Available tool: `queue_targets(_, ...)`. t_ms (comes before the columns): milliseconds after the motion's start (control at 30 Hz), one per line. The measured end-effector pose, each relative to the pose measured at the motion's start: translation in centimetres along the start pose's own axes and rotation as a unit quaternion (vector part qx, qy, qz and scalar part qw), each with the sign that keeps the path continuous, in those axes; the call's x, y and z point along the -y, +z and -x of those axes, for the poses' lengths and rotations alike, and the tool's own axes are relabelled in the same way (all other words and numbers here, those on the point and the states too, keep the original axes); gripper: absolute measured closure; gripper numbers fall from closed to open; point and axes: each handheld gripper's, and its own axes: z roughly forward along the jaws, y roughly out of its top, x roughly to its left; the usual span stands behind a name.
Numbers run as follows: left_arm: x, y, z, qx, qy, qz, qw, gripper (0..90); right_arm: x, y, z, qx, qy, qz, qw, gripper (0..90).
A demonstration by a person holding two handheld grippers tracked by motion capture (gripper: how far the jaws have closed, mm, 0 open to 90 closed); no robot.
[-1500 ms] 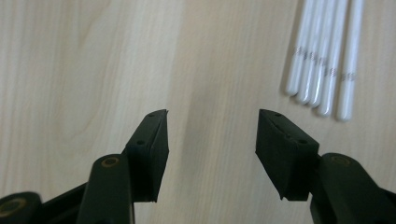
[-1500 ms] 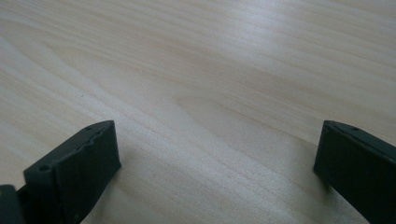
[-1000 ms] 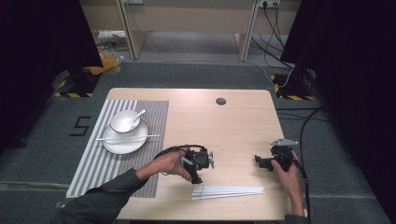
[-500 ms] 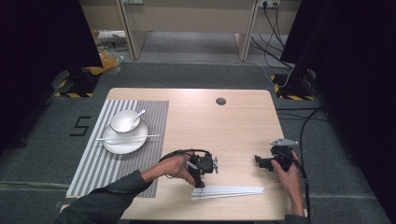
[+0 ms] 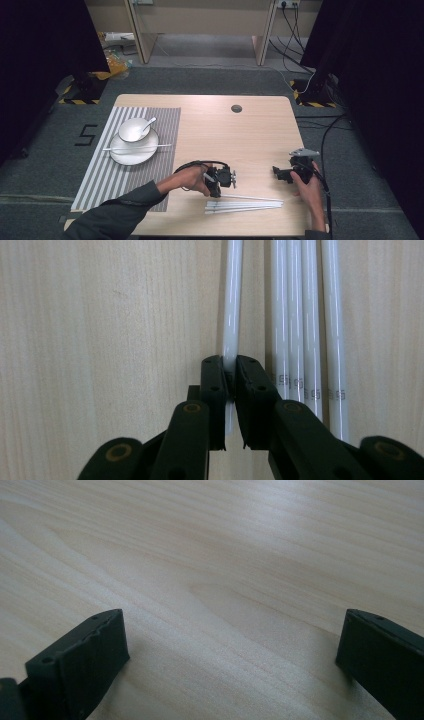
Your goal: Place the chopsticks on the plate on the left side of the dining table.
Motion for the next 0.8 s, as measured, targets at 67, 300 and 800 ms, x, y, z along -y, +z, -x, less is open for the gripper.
queue_targets(67,0.2,0.0,-0.1,-0.002,-0.002,-0.002,1.0000,82.6,0.0,0.0,0.0,0.000,0.000,0.000,1.0000,0.2)
queue_targets(300,2.1,-0.6,-0.7,-0.008,-0.008,-0.023,0.9997,82.9,0.0,0.0,0.0,0.000,0.000,0.000,1.0000,0.2)
queue_targets(800,7.0,-1.4,-1.9,-0.020,-0.047,-0.038,0.9980,83.0,0.0,0.0,0.0,0.000,0.000,0.000,1.0000,0.2)
